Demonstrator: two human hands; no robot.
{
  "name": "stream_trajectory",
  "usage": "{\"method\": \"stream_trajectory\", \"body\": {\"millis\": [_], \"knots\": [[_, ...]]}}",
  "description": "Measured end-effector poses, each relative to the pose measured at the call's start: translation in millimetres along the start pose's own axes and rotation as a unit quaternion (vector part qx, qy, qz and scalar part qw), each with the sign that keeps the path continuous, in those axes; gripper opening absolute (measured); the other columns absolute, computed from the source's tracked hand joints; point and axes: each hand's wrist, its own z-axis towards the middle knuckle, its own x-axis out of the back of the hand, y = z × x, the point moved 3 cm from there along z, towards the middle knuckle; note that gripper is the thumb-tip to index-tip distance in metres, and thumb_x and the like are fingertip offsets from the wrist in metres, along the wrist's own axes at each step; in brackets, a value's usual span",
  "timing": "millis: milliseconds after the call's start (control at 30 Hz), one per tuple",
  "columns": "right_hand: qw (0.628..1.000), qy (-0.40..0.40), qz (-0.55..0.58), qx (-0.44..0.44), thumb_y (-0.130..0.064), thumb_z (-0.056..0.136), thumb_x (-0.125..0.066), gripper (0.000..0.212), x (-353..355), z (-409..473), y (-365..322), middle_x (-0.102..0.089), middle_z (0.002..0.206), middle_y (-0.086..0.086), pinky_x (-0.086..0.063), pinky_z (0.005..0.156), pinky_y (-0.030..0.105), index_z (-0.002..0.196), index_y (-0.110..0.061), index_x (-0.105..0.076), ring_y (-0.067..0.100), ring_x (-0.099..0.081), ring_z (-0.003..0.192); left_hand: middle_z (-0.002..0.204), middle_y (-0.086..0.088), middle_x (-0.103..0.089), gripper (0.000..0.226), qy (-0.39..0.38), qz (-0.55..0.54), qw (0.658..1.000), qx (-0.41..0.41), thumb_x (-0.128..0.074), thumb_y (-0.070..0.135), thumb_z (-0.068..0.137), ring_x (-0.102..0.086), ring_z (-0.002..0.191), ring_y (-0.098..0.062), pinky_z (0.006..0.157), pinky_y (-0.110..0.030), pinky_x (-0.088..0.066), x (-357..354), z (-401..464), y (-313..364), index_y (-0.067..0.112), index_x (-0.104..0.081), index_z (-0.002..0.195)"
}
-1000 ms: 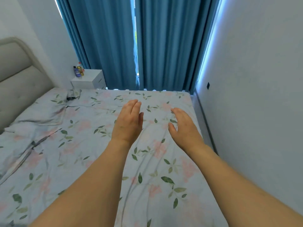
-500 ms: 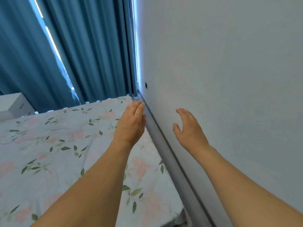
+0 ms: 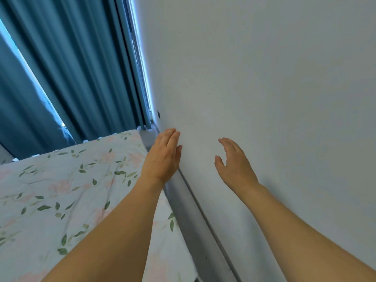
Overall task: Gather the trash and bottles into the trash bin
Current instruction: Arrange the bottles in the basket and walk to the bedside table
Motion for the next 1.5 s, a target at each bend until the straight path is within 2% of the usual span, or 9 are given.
{"method": "stream_trajectory", "body": {"millis": [167, 467, 700, 800, 1133, 1500], "knots": [[1.000, -0.022, 0.013, 0.005, -0.022, 0.099, -0.045, 0.051, 4, 37, 22, -0.029, 0.154, -0.004, -0.020, 0.110, 0.020, 0.147, -0.020, -0.030, 0.012, -0.025, 0.142, 0.144, -0.011, -0.045, 0.042, -0.002, 0.005, 0.999, 0.034, -0.050, 0.019, 0.099, -0.044, 0.131, -0.027, 0.107, -0.038, -0.041, -18, 24, 0, 0.003, -0.046, 0.137], [0.997, -0.052, 0.004, 0.048, -0.022, 0.099, -0.045, 0.052, -17, 114, 23, -0.026, 0.155, -0.004, -0.020, 0.111, 0.021, 0.148, -0.019, -0.027, 0.012, -0.024, 0.143, 0.152, -0.005, -0.036, 0.048, -0.005, -0.001, 0.994, 0.105, -0.044, 0.027, 0.101, -0.033, 0.140, -0.022, 0.115, -0.036, -0.033, -52, 76, -30, 0.009, -0.039, 0.145], [0.995, -0.072, 0.000, 0.075, -0.022, 0.099, -0.045, 0.053, -29, 181, 34, -0.028, 0.154, -0.003, -0.020, 0.111, 0.021, 0.148, -0.019, -0.028, 0.013, -0.025, 0.142, 0.151, -0.003, -0.037, 0.046, 0.009, 0.000, 0.991, 0.136, -0.045, 0.024, 0.101, -0.032, 0.139, -0.020, 0.112, -0.028, -0.029, -72, 119, -45, 0.010, -0.038, 0.145], [0.991, -0.084, 0.004, 0.101, -0.021, 0.099, -0.045, 0.053, -34, 205, 31, -0.028, 0.155, -0.003, -0.019, 0.112, 0.022, 0.149, -0.018, -0.028, 0.013, -0.025, 0.142, 0.148, -0.006, -0.040, 0.044, 0.028, 0.010, 0.989, 0.145, -0.047, 0.021, 0.100, -0.035, 0.138, -0.022, 0.112, -0.036, -0.035, -73, 130, -57, 0.007, -0.042, 0.142], [0.980, -0.125, 0.008, 0.156, -0.022, 0.099, -0.046, 0.053, -83, 293, 0, -0.028, 0.154, -0.002, -0.022, 0.112, 0.023, 0.148, -0.018, -0.028, 0.014, -0.027, 0.141, 0.149, -0.007, -0.041, 0.043, 0.055, 0.046, 0.982, 0.176, -0.048, 0.015, 0.099, -0.033, 0.140, -0.021, 0.112, -0.033, -0.032, -87, 177, -124, 0.005, -0.044, 0.141], [0.979, -0.137, -0.006, 0.150, -0.022, 0.099, -0.046, 0.054, -130, 389, -9, -0.026, 0.156, -0.002, -0.021, 0.113, 0.025, 0.150, -0.019, -0.027, 0.015, -0.026, 0.142, 0.148, -0.009, -0.041, 0.043, 0.055, 0.028, 0.983, 0.173, -0.048, 0.017, 0.100, -0.035, 0.139, -0.021, 0.111, -0.031, -0.032, -125, 254, -197, 0.004, -0.044, 0.140]]}}
